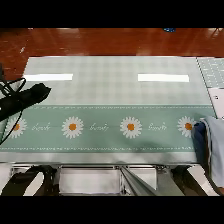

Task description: Fold the shirts.

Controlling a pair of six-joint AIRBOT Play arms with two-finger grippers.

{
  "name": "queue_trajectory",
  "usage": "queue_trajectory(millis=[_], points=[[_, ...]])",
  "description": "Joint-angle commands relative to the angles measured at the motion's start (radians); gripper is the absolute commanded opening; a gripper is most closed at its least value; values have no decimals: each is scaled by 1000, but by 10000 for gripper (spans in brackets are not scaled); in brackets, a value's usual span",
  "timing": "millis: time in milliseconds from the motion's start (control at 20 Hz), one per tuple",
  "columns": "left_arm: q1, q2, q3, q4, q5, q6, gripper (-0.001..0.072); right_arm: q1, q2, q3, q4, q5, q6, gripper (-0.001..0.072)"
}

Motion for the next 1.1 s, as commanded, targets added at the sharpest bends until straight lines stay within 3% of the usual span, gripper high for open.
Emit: queue_trajectory(millis=[0, 100, 150, 250, 350, 450, 500, 550, 600, 1050], points=[[-3, -56, 117, 0, 21, 42, 29, 101, -37, 55, 564, -379, -90, 18], [-27, -115, 295, 1, 2, 84, 28, 322, -97, 140, 729, -523, -172, 18], [-51, -158, 391, 3, -23, 127, 28, 471, -138, 202, 702, -554, -200, 18], [-124, -282, 587, 80, -163, 134, 28, 784, -230, 311, 496, -549, -209, 18], [-214, -379, 683, 203, -311, 55, 27, 1063, -311, 343, 270, -535, -197, 18], [-292, -434, 642, 371, -285, -5, 28, 1255, -408, 342, 89, -525, -177, 18], [-297, -470, 602, 456, -261, -90, 28, 1315, -468, 342, -10, -503, -137, 18], [-284, -505, 580, 489, -290, -180, 28, 1345, -523, 342, -85, -461, -83, 18], [-270, -537, 571, 488, -326, -212, 28, 1356, -575, 342, -119, -413, -35, 18], [-269, -566, 576, 489, -358, -208, 29, 1356, -647, 342, -103, -312, -19, 19]])
